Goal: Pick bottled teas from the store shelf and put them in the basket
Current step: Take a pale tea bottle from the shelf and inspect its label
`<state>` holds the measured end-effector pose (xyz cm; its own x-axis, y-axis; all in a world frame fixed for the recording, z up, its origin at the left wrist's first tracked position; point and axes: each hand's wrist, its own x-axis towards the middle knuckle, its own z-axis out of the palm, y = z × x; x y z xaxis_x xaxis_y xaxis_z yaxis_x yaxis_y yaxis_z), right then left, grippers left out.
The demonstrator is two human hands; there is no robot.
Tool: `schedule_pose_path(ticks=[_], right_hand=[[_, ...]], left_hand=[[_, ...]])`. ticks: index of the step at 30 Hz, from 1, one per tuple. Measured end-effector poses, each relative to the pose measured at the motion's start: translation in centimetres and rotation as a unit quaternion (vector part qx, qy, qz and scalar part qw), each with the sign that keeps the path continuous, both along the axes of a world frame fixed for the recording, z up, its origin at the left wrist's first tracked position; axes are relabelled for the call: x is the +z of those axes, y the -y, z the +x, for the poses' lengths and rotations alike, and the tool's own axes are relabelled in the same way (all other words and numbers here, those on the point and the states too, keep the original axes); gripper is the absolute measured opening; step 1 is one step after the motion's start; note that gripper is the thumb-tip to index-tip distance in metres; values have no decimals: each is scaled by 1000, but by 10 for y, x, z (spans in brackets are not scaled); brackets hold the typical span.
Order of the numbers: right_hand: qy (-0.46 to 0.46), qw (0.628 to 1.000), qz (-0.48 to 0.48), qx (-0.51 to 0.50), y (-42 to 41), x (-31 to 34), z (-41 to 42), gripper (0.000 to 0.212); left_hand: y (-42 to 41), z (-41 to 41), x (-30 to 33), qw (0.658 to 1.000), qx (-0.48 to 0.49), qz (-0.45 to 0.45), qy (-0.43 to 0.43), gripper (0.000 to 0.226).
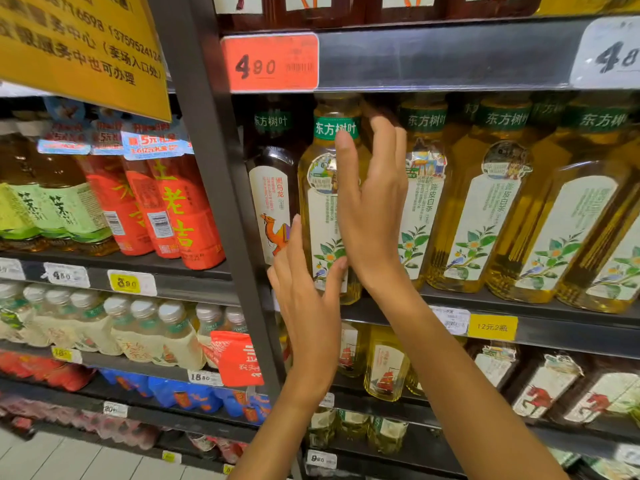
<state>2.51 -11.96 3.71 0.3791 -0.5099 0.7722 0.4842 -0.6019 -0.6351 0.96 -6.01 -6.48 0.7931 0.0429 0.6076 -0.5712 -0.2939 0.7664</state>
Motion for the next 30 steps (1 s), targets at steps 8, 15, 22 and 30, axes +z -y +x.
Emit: schedule_pose_path(ticks=[8, 15, 22, 30], right_hand=[[-38, 988, -145, -23, 12, -28, -29, 45], [-53, 963, -226, -136, 14, -33, -24, 54], [-60, 962, -231, -134, 21, -36, -20, 49], [18, 984, -120, -128, 45, -20, -49, 28]], left_hand=[[5, 2, -16, 996, 42, 60, 58, 86], [9, 10, -25, 989, 74, 96, 82, 97], [25, 14, -19, 991, 92, 82, 54, 95], [33, 10, -15, 988, 126, 84, 17, 81]])
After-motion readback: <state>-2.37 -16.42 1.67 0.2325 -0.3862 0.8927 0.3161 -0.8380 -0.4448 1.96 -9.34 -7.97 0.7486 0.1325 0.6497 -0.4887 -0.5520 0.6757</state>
